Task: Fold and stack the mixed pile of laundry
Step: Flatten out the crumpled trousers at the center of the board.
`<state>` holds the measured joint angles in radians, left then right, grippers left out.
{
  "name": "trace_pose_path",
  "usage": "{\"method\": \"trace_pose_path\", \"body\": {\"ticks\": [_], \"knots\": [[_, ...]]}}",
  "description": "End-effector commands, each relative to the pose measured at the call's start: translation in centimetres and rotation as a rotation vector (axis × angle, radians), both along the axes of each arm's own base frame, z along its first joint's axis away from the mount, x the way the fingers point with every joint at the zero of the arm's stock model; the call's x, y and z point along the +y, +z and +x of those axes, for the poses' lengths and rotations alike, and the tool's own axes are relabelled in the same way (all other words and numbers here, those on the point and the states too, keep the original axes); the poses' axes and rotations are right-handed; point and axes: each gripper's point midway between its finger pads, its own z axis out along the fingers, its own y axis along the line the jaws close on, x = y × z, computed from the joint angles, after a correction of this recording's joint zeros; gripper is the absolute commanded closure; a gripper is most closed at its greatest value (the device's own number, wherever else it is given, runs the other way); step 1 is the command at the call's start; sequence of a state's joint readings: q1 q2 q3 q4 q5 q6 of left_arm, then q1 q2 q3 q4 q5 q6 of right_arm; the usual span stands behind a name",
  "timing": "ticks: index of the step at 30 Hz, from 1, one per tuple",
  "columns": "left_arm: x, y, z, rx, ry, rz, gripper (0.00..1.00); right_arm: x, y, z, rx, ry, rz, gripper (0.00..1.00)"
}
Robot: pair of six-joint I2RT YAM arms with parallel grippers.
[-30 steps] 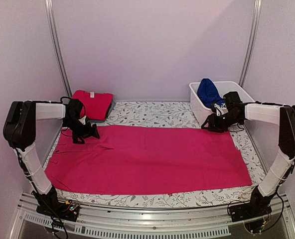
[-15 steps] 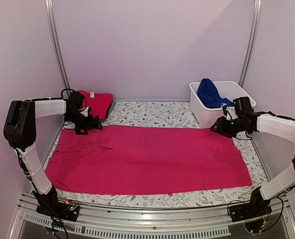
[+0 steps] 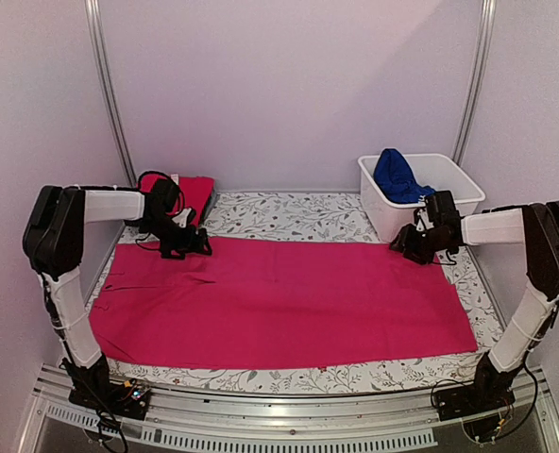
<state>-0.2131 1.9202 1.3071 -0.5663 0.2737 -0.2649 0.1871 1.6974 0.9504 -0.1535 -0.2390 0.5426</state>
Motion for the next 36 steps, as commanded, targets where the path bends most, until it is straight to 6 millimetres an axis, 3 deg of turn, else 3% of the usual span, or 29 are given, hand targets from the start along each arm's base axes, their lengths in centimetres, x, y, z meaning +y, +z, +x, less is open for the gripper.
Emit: {"method": "trace_pose_path", "body": {"ticks": [1,6,11,17,23,27,33,36], "knots": [[-3.0,-1.2,0.4,-0.009,-0.129,0.048,0.07,-0.5,0.9,4.0,-0.079,-0.034,-0.014,0.49],[-6.5,-1.9,1.5,-0.026,-0.228,0.087,0.07,-1.1,-0.1,5.4,-0.062,-0.026,-0.022,0.43],[-9.9,-4.3,1.7,0.005,-0.311,0.109,0.08,-2.3,-0.6,3.8,-0.015,-0.028,-0.021,0.41],[-14.9,-7.9,0.1,0.053,-0.474,0.163,0.08,-3.2,2.0,1.1,-0.056,-0.058,-0.011,0.40],[-19.3,-9.7,-2.7,0.062,-0.629,0.204,0.09,-4.6,1.9,-0.5,-0.036,-0.087,-0.032,0.40],[-19.5,-9.6,-4.1,0.079,-0.628,0.200,0.09,-4.4,1.0,-1.0,-0.010,-0.083,-0.019,0.41],[-18.8,-7.6,-5.4,0.103,-0.541,0.127,0.09,-3.5,-2.6,-2.0,0.108,-0.098,0.049,0.46],[-17.5,-7.3,-6.1,0.119,-0.500,0.129,0.08,-3.8,-4.4,-2.8,0.175,-0.123,0.042,0.46]]}}
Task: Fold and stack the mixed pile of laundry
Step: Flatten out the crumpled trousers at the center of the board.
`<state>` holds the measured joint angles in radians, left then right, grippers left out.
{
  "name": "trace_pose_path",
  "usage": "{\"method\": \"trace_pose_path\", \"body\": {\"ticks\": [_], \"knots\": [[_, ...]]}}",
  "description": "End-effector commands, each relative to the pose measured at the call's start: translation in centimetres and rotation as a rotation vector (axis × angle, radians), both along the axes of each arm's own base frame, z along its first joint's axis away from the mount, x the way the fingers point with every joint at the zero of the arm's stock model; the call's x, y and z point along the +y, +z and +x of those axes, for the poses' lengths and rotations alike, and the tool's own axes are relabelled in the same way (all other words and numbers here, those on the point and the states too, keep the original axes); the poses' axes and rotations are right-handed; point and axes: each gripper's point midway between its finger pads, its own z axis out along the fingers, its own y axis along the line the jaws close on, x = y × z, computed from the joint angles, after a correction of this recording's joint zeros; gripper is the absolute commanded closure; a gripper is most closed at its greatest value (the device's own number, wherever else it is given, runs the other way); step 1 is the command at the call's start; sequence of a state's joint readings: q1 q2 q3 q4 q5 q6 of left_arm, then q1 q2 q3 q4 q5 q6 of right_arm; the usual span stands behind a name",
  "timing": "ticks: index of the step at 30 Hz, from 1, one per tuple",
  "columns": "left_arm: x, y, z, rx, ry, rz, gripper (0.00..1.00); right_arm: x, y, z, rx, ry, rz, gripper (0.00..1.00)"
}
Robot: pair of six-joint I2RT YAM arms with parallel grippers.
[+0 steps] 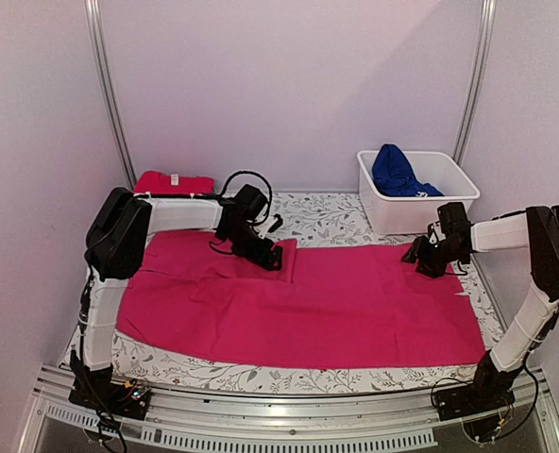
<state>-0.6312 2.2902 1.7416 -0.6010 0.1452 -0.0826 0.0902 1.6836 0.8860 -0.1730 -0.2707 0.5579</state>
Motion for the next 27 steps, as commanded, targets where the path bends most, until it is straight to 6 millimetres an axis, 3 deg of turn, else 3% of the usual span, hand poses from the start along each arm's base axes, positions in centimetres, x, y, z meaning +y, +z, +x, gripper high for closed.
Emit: {"method": "trace_pose_path", "body": {"ticks": [1,4,8,12,15,22,27], "knots": [[3.0,-3.7,-6.1,0.250,0.068,0.052,0.07,-0.3,-3.0,-1.7,0.124,-0.043,0.022,0.46],[5.5,-2.9,-5.1,0.237,0.158,0.040,0.05,-0.9,-4.8,-3.0,0.203,-0.082,0.044,0.45],[9.7,0.3,-2.2,0.176,0.314,-0.044,0.00,-2.6,-5.7,-4.7,0.258,-0.173,0.079,0.44],[14.8,4.2,0.8,0.109,0.497,-0.148,0.00,-4.9,-4.2,-3.7,0.206,-0.222,0.090,0.42],[18.3,5.8,1.8,0.070,0.616,-0.188,0.00,-6.0,-4.2,-3.3,0.209,-0.236,0.082,0.42],[26.1,5.9,0.6,0.050,0.888,-0.181,0.00,-6.7,-2.5,-2.2,0.129,-0.231,0.086,0.38],[29.4,6.0,-2.3,0.084,1.038,-0.192,0.00,-6.0,2.9,-0.7,-0.016,-0.154,0.107,0.35]]}}
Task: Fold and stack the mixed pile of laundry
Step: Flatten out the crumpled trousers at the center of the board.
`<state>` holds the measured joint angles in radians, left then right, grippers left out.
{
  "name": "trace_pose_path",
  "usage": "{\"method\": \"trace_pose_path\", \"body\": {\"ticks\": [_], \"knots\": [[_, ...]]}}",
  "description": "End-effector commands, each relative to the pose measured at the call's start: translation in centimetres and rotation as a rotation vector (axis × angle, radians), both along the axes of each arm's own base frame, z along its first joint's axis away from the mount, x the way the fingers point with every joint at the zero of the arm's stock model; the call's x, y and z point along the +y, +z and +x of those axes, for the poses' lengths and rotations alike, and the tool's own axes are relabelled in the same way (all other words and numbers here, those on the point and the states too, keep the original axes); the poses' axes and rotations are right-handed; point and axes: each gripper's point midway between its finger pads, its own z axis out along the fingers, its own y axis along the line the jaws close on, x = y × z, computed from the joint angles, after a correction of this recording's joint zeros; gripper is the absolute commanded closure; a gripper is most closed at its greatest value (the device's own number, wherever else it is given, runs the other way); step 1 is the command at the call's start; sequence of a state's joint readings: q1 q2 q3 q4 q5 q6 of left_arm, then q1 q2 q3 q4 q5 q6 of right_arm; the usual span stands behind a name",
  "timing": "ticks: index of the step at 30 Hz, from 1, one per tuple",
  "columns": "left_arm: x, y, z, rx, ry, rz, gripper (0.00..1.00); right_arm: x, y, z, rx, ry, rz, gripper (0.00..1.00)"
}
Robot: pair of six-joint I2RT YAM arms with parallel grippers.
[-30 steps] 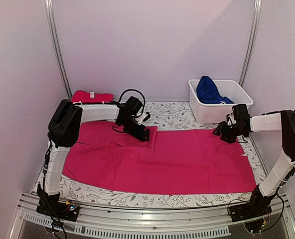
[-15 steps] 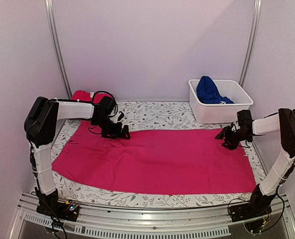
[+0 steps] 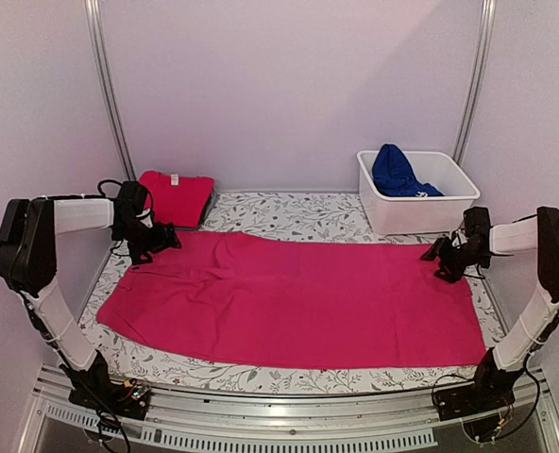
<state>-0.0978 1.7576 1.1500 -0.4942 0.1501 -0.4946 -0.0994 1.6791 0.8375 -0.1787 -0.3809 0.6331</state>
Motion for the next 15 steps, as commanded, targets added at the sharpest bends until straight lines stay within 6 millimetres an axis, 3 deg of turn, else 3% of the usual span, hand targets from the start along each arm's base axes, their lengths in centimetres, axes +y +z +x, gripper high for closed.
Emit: {"method": "trace_pose_path", "body": {"ticks": [1,5,7,10,15], "knots": [[3.0,0.7,-2.6,0.021,0.161,-0.032,0.00,-0.5,5.2,0.1,-0.110,0.033,-0.043,0.34],[3.6,2.4,-4.8,0.000,0.231,-0.128,0.00,0.2,8.2,-2.2,-0.103,0.055,-0.029,0.33],[3.4,3.4,-5.6,-0.023,0.253,-0.161,0.00,0.9,8.6,-3.8,-0.071,0.079,-0.005,0.33],[3.1,3.9,-5.8,-0.044,0.238,-0.176,0.00,1.9,7.8,-5.9,-0.019,0.115,0.018,0.34],[2.8,2.0,-4.3,-0.003,0.224,-0.176,0.00,2.8,4.3,-7.3,0.056,0.108,0.082,0.34]]}}
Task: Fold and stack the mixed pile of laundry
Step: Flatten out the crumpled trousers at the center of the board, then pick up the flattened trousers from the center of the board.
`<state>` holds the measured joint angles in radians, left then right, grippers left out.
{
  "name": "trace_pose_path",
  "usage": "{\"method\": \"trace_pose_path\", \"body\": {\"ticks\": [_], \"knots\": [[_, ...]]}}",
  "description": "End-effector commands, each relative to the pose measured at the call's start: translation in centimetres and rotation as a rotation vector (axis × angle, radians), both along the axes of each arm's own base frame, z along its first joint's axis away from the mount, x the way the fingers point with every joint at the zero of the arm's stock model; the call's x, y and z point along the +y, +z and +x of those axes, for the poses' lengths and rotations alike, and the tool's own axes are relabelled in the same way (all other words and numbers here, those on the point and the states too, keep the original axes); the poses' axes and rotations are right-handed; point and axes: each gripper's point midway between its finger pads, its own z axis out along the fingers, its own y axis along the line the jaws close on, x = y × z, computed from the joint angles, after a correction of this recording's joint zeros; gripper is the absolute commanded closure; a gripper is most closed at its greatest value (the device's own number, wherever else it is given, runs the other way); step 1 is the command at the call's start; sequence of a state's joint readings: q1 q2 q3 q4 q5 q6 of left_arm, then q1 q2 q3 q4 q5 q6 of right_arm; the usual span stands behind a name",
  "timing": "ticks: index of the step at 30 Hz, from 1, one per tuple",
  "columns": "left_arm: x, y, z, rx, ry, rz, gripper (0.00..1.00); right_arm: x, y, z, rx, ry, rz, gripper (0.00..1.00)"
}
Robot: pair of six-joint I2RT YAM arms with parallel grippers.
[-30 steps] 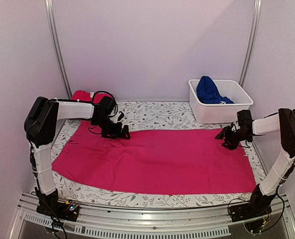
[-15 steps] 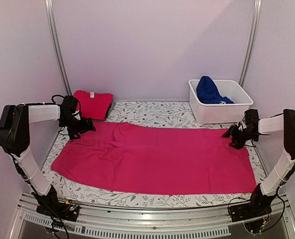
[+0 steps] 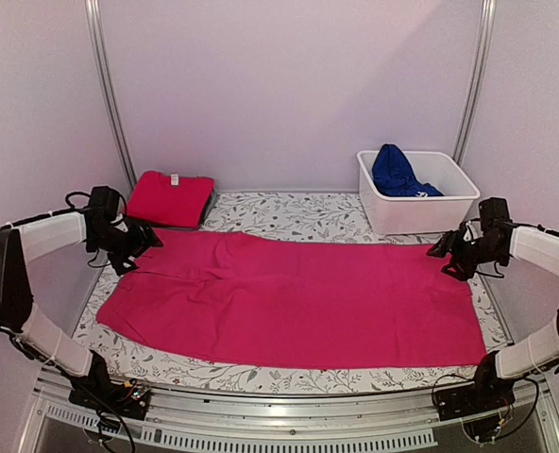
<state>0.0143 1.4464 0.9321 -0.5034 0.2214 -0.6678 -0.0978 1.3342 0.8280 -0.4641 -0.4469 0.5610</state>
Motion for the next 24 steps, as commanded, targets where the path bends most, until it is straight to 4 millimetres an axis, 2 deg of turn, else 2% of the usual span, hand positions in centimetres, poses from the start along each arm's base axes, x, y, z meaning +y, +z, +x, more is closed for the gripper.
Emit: {"method": "trace_pose_path", "body": {"ticks": [1,7,12,13,15,19,22,24], "knots": [[-0.6,-2.1,1.4,0.050,-0.006,-0.038,0.01,1.5,-4.5,-2.8,0.151,0.018,0.080,0.34],[-0.7,-4.9,1.6,0.113,0.034,-0.053,0.13,1.8,-9.1,-3.2,0.237,-0.009,0.111,0.35],[0.8,-8.1,0.4,0.206,0.106,-0.043,0.26,1.3,-11.2,-1.2,0.243,-0.009,0.083,0.37],[1.2,-8.6,0.4,0.223,0.120,-0.043,0.29,1.3,-12.2,-0.9,0.267,-0.009,0.081,0.37],[2.0,-9.6,0.3,0.255,0.150,-0.043,0.37,1.0,-11.6,1.5,0.234,-0.006,0.052,0.37],[4.3,-10.9,0.5,0.286,0.218,-0.019,0.45,0.6,-11.6,4.3,0.226,-0.015,0.043,0.37],[4.9,-10.3,2.6,0.242,0.205,-0.043,0.45,1.1,-10.7,5.6,0.204,0.003,0.075,0.38],[5.0,-8.6,4.4,0.195,0.168,-0.043,0.42,1.3,-8.8,6.1,0.166,0.021,0.077,0.38]]}}
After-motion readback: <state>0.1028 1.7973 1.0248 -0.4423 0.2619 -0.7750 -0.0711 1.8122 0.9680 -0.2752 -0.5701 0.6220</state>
